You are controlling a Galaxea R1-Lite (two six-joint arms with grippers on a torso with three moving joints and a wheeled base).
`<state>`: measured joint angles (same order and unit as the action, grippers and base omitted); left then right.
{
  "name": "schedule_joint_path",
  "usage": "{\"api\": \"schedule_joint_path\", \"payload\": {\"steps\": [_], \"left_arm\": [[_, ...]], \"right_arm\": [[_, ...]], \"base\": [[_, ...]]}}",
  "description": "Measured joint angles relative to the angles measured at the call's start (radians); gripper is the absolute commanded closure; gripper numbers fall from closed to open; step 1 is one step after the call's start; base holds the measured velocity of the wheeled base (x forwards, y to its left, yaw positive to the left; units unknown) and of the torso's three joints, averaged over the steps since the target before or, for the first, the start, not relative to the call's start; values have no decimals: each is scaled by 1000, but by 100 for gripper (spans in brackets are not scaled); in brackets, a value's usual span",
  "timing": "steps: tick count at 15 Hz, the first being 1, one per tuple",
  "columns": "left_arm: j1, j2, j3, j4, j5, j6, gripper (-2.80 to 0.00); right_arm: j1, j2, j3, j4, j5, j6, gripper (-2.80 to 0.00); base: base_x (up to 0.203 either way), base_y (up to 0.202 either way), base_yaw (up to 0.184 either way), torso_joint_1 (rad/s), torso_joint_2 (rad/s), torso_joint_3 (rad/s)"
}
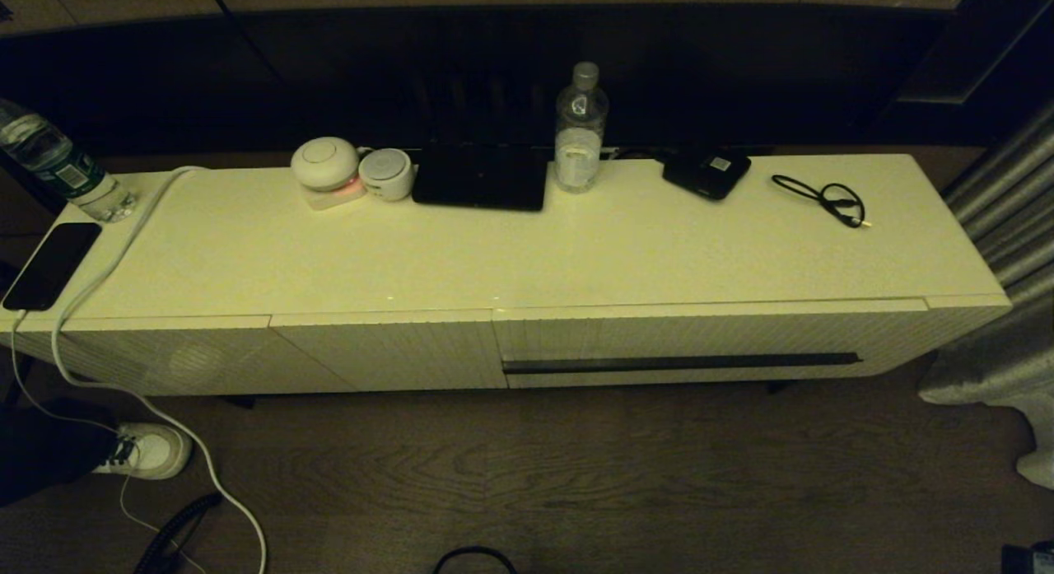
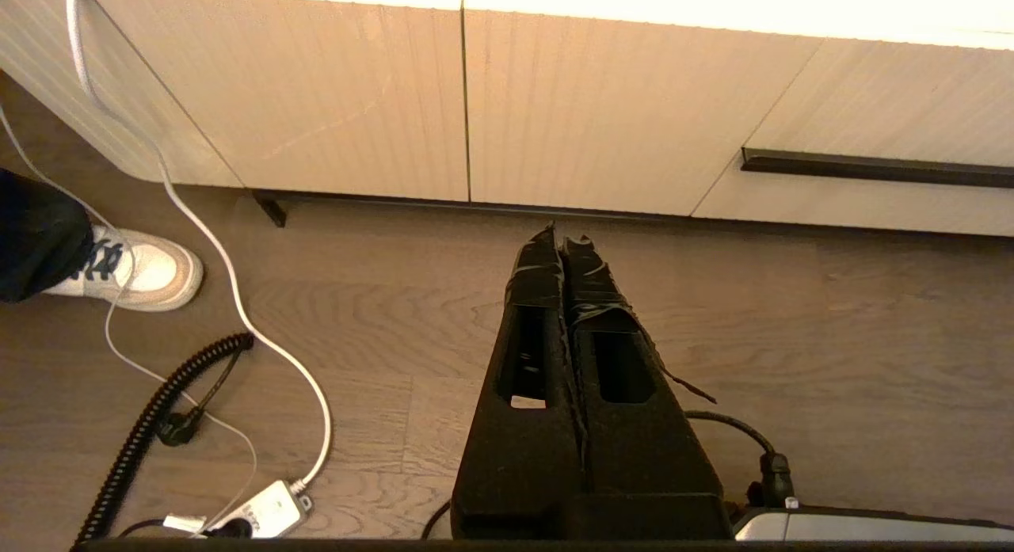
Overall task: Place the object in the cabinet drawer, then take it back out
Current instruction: Open the drawer
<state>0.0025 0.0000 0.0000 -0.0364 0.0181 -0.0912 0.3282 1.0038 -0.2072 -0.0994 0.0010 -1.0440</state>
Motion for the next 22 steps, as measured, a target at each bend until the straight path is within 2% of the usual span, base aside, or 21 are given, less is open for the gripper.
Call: {"api": "schedule_joint_path", "payload": {"steps": [3, 5, 9, 15, 16, 20, 22], "left_arm": [[0, 0, 0, 0, 0, 0, 0], [0, 0, 0, 0, 0, 0, 0], [0, 0, 0, 0, 0, 0, 0], [0, 0, 0, 0, 0, 0, 0], [0, 0, 0, 0, 0, 0, 0], [0, 0, 0, 0, 0, 0, 0], [0, 0, 0, 0, 0, 0, 0]], "right_arm": [[-77, 67, -14, -13, 33, -136, 0], [-113, 155, -37, -71, 52, -199, 0], [-128, 399, -131, -290, 106, -221, 0], [-70, 730, -258, -591, 122, -223, 0], [-61, 772, -264, -647, 123, -223, -280], [-51, 864, -296, -670, 131, -249, -280], [-53, 891, -315, -667, 169, -266, -280]], "base": [[0, 0, 0, 0, 0, 0], [0, 0, 0, 0, 0, 0], [0, 0, 0, 0, 0, 0], [0, 0, 0, 0, 0, 0], [0, 0, 0, 0, 0, 0], [0, 0, 0, 0, 0, 0], [0, 0, 0, 0, 0, 0]]}}
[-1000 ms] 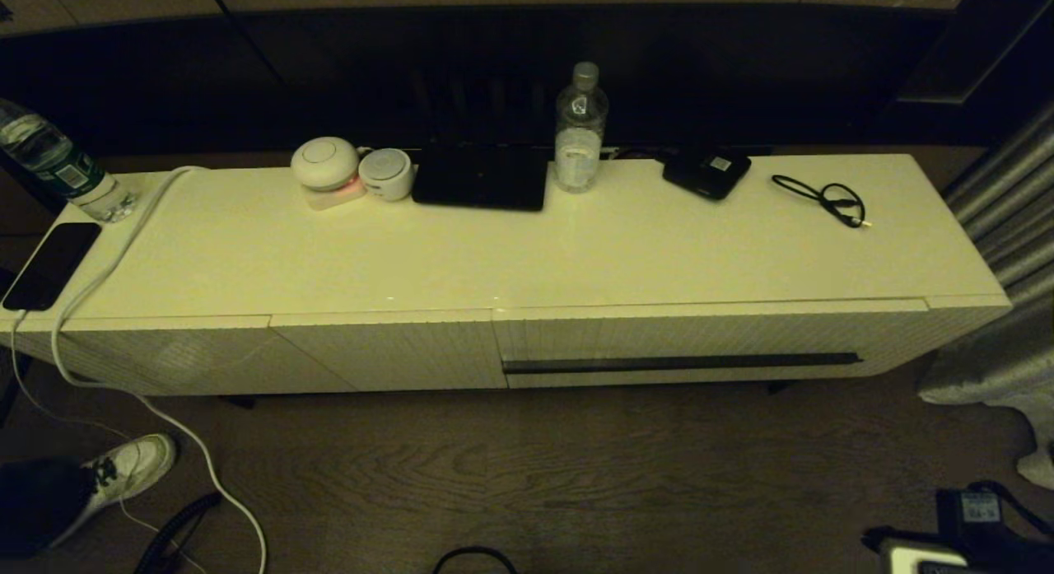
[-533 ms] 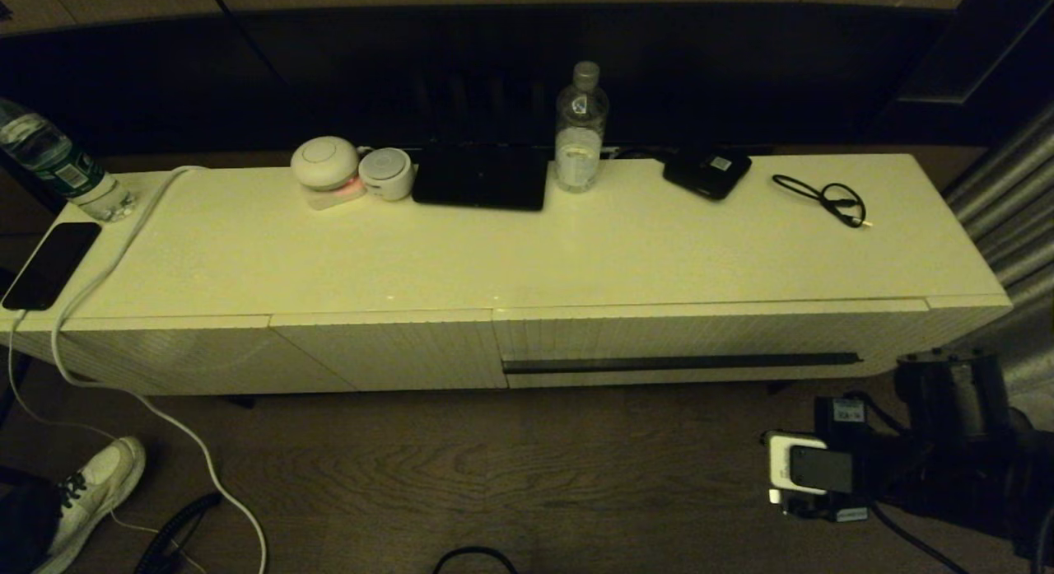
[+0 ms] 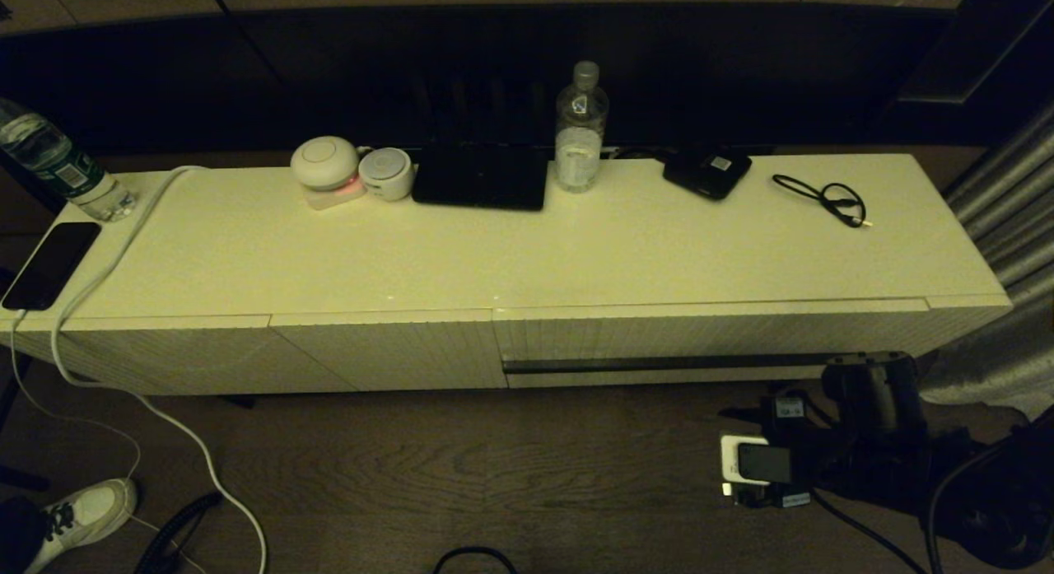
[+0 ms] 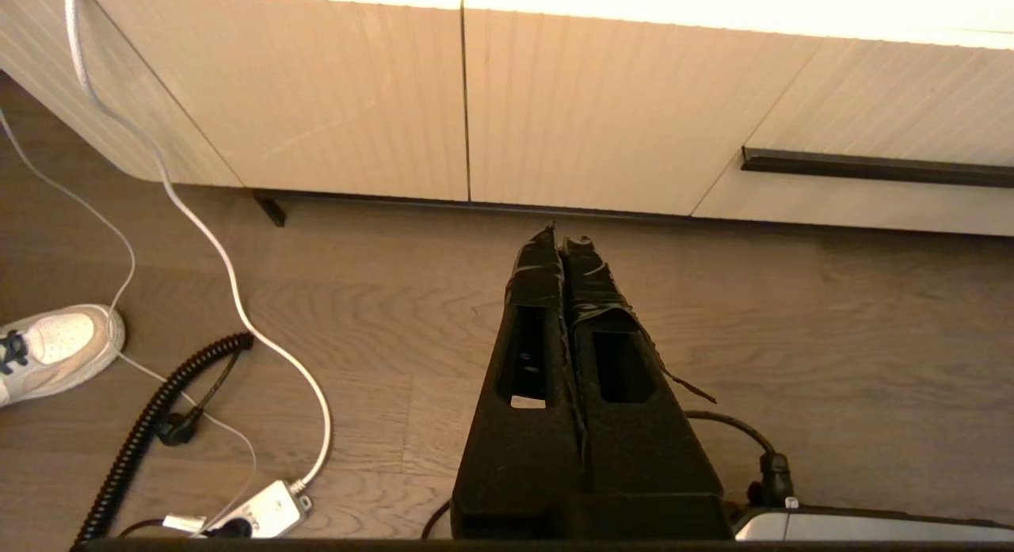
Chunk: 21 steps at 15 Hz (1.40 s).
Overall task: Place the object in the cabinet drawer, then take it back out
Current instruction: Open the drawer
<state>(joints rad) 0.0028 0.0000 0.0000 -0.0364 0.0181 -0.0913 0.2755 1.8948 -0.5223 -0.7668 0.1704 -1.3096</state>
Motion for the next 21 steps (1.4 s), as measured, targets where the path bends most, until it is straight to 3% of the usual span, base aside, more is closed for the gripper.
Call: {"api": "schedule_joint_path", "payload": {"steps": [3, 7, 13, 17, 21], "left_arm": [[0, 0, 0, 0, 0, 0, 0], [0, 0, 0, 0, 0, 0, 0], [0, 0, 0, 0, 0, 0, 0], [0, 0, 0, 0, 0, 0, 0], [0, 0, 0, 0, 0, 0, 0]], "right_arm": [[0, 33, -21, 8, 26, -71, -280], [-2, 78, -40, 30, 17, -88, -280], [-23, 45, -180, 413, -40, -81, -280], [-39, 66, -227, 401, -40, -78, -280], [-42, 121, -235, 275, -41, -74, -280]], "base": [[0, 0, 0, 0, 0, 0], [0, 0, 0, 0, 0, 0], [0, 0, 0, 0, 0, 0], [0, 0, 0, 0, 0, 0], [0, 0, 0, 0, 0, 0]]}}
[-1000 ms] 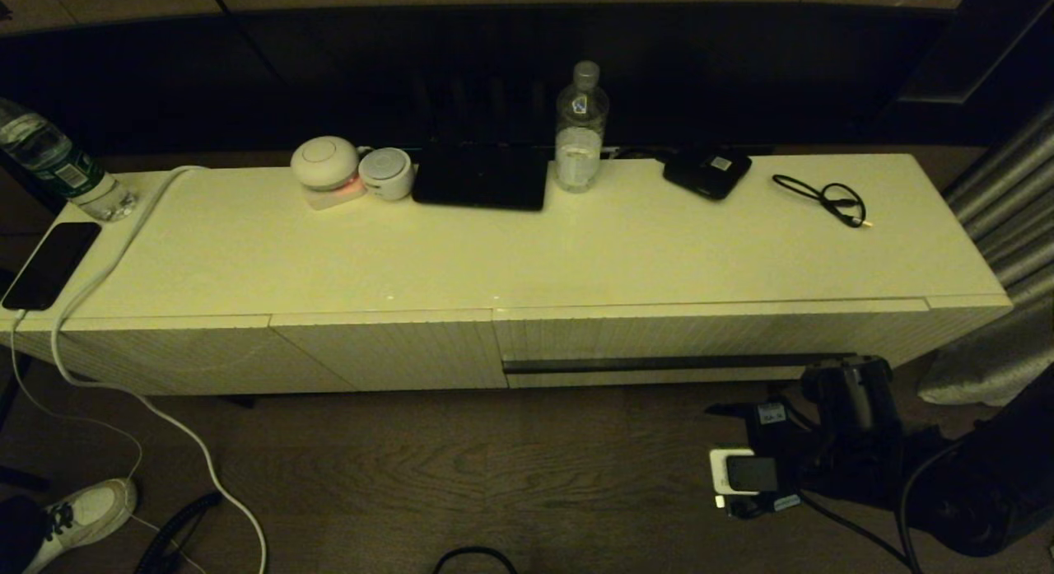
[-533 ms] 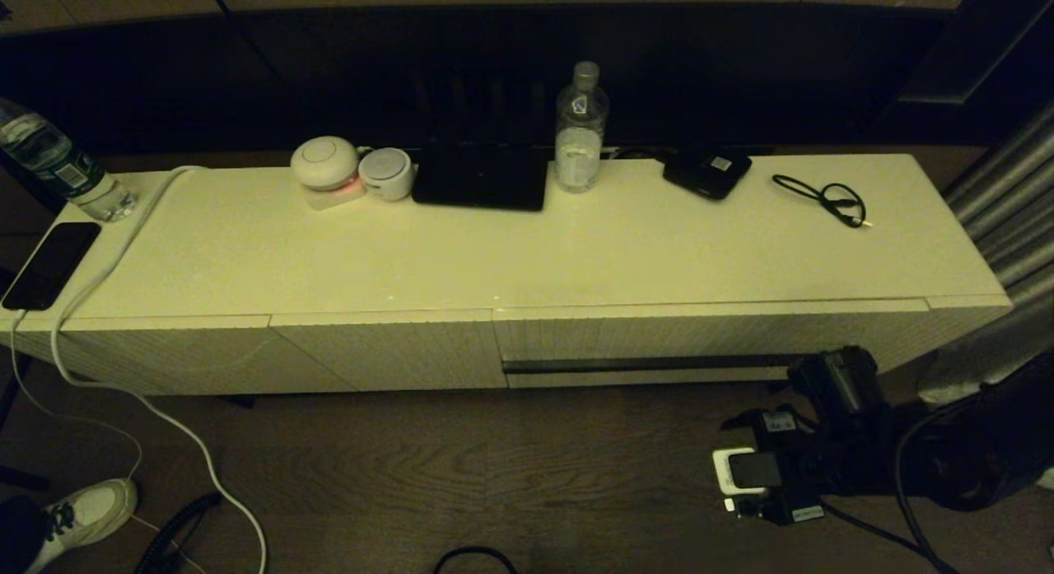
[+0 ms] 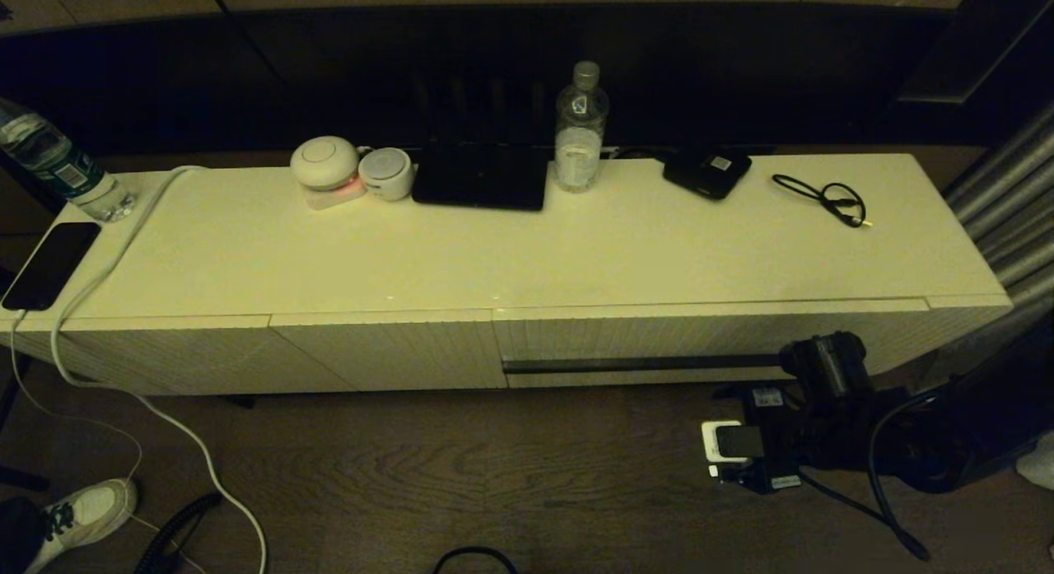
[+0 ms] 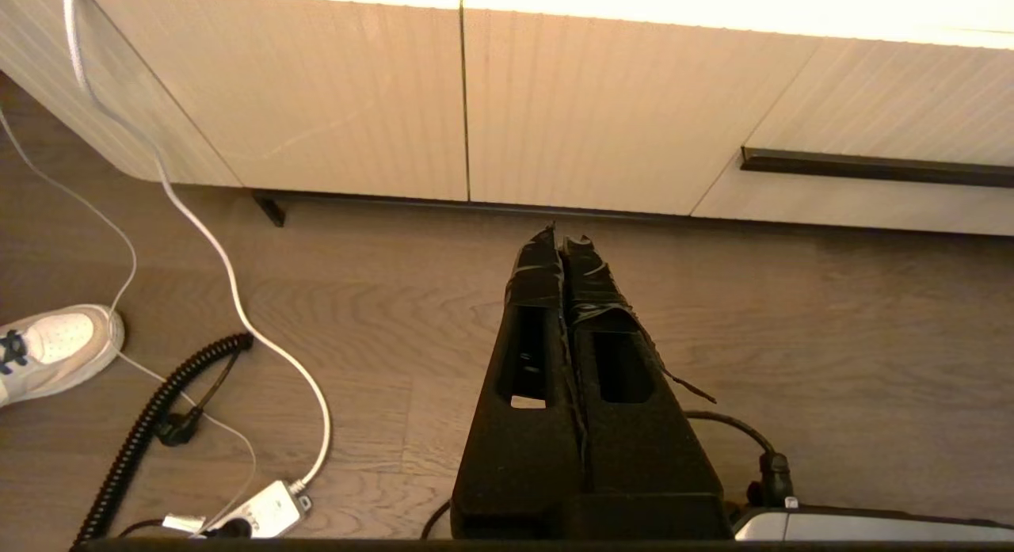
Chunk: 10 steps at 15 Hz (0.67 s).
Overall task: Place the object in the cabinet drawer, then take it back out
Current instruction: Open the drawer
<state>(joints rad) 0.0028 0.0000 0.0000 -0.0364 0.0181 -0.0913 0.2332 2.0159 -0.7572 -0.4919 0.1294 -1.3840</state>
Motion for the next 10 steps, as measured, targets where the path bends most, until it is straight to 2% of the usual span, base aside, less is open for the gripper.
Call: {"api": "schedule_joint_path", "payload": {"steps": [10], "left_arm": [[0, 0, 0, 0, 0, 0, 0]], "right_arm": [[-13, 123, -19, -191, -15, 2, -280]], "base": [[0, 0, 0, 0, 0, 0]]}}
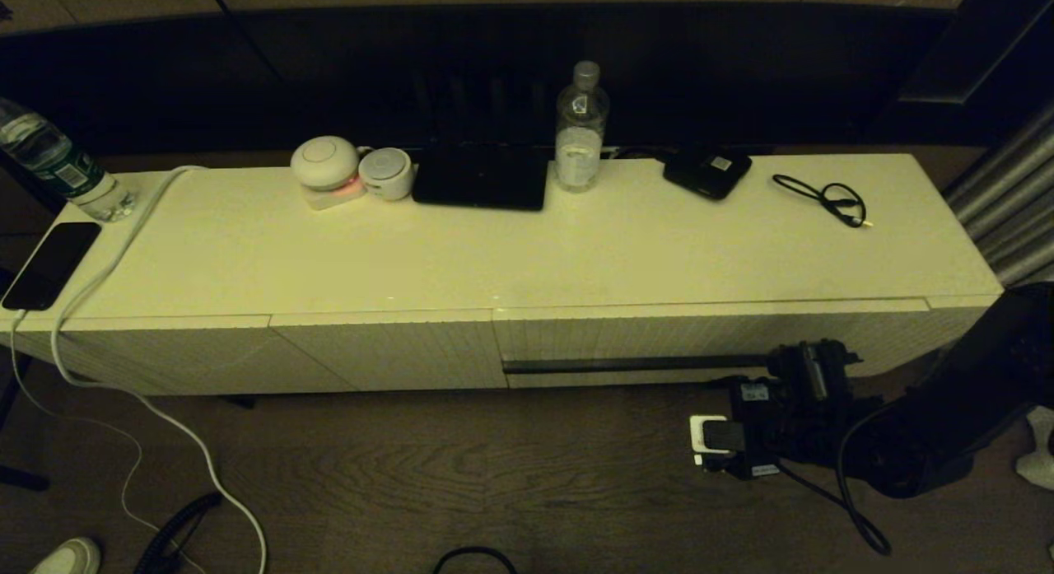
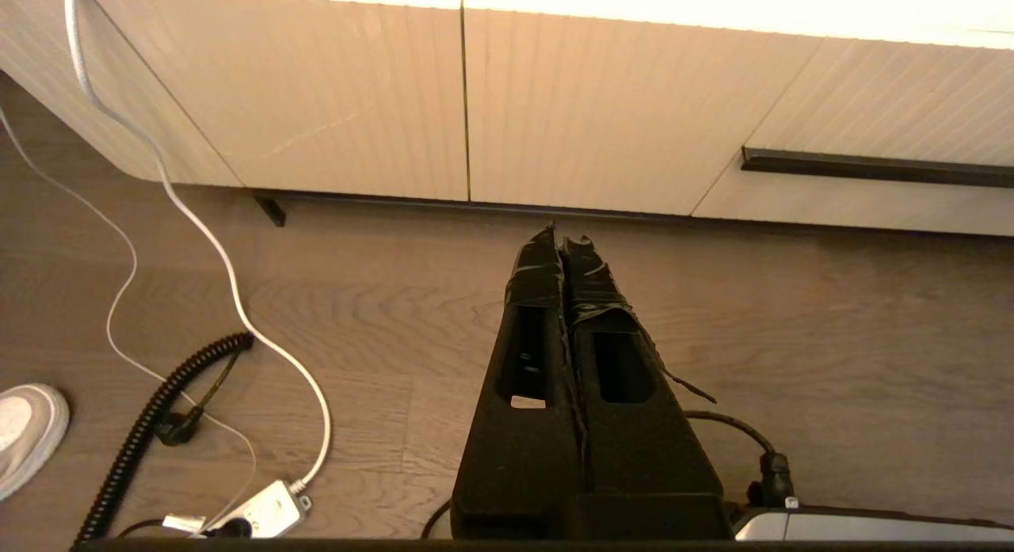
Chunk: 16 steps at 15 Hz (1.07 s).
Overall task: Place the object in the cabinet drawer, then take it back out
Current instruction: Open the drawer
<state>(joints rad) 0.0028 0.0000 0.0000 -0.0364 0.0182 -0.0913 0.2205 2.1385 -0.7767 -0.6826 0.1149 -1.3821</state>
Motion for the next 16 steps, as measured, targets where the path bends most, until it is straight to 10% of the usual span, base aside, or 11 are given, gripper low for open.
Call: {"api": "schedule_joint_path", "payload": {"steps": [16], "left_arm": [[0, 0, 0, 0, 0, 0, 0]], "right_arm": [[-18, 83, -120, -36, -45, 0, -280]], "base": [[0, 0, 0, 0, 0, 0]]}}
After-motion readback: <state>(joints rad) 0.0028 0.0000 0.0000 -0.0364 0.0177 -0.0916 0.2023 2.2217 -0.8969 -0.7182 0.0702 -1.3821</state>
